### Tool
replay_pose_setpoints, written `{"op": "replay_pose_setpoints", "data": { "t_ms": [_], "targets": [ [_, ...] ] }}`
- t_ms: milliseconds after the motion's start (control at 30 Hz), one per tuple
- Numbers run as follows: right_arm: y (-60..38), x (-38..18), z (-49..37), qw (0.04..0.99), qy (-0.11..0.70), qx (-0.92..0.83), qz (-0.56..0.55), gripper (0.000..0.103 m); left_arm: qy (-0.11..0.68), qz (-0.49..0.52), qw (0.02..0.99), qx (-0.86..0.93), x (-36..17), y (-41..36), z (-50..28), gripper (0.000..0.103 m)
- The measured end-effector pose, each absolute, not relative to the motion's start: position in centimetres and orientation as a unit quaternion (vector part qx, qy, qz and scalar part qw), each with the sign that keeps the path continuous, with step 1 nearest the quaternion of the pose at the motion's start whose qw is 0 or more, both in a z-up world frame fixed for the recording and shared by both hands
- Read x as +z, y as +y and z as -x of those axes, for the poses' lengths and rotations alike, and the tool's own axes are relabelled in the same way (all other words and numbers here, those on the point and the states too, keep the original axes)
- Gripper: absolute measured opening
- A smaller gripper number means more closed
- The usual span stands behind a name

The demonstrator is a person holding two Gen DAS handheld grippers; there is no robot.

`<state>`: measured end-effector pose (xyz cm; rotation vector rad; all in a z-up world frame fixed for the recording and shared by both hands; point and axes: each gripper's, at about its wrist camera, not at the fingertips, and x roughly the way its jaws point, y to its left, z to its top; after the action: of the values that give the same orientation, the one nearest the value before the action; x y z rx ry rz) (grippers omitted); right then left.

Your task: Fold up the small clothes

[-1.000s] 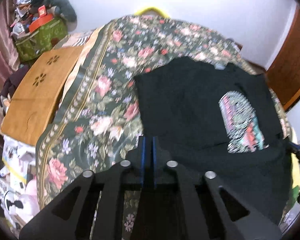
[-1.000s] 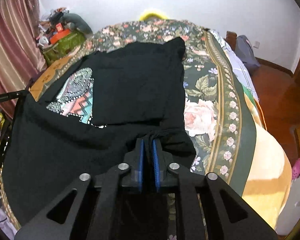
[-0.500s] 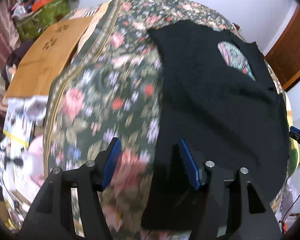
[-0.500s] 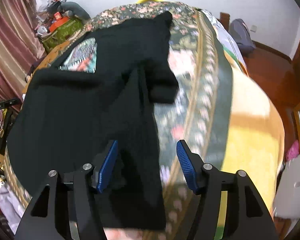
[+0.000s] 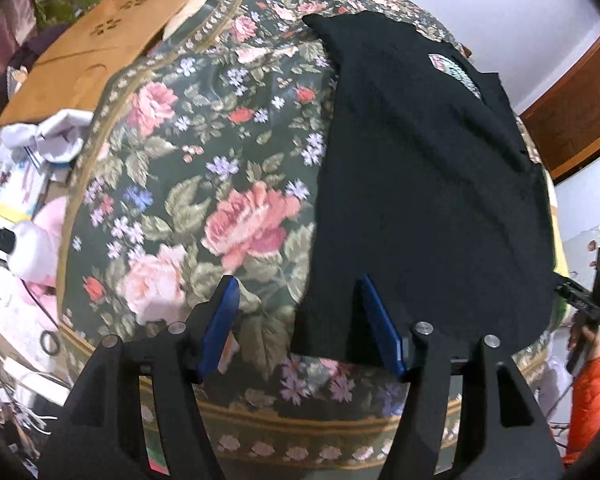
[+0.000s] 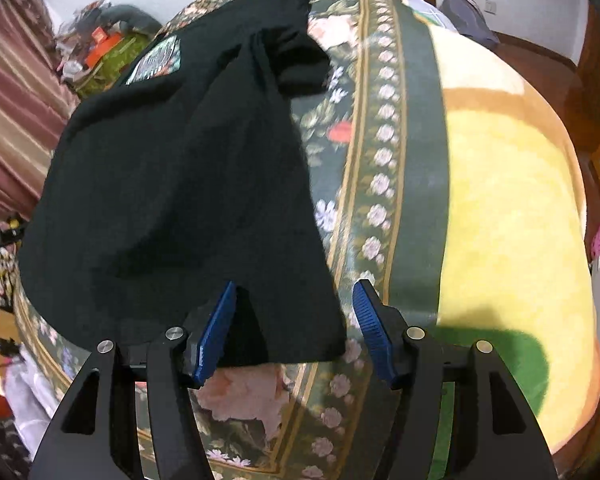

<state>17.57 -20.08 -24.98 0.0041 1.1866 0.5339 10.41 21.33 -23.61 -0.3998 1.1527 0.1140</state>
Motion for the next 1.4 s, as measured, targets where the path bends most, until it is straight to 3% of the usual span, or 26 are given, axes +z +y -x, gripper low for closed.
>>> {"op": "replay_pose_setpoints", "data": {
  "t_ms": [167, 233, 300, 333, 400, 633, 1067, 1400],
  "targets": [
    [-19.9, -25.3, -17.5, 0.792, 0.553, 0.258, -0.022, 0.015, 0.537, 0.184, 0.822, 0.044, -23.3, 20.6, -10.0, 0.060],
    [-19.8, -25.1, -17.5, 0.792, 0.552, 0.260, -0.020, 0.008, 0.533, 0.179, 0.826, 0.037, -23.1, 20.1, -9.9, 0.051],
    [-19.6, -24.9, -17.4, 0.795, 0.547, 0.262, -0.018, 0.007, 0.530, 0.170, 0.830, 0.030, -22.9, 19.6, -9.9, 0.034],
    [-19.7, -24.6, -17.4, 0.797, 0.542, 0.264, -0.019, 0.006, 0.530, 0.158, 0.833, 0.032, -22.7, 19.1, -10.0, 0.031],
    [-19.9, -23.9, -17.5, 0.801, 0.533, 0.270, -0.024, 0.006, 0.529, 0.142, 0.836, 0.033, -22.3, 18.4, -10.1, 0.009],
    [-20.5, -19.6, -17.7, 0.830, 0.479, 0.283, -0.016, 0.005, 0.504, 0.121, 0.854, 0.042, -20.3, 18.0, -10.9, 0.007],
    [-18.8, -10.6, -20.4, 0.884, 0.364, 0.292, 0.011, 0.004, 0.374, 0.088, 0.922, 0.049, -8.8, 17.3, -14.4, 0.006],
    [-16.7, -5.5, -25.5, 0.911, 0.304, 0.276, 0.027, 0.004, 0.330, 0.083, 0.936, 0.089, -4.2, 19.0, -20.6, 0.006]
  ]
}}
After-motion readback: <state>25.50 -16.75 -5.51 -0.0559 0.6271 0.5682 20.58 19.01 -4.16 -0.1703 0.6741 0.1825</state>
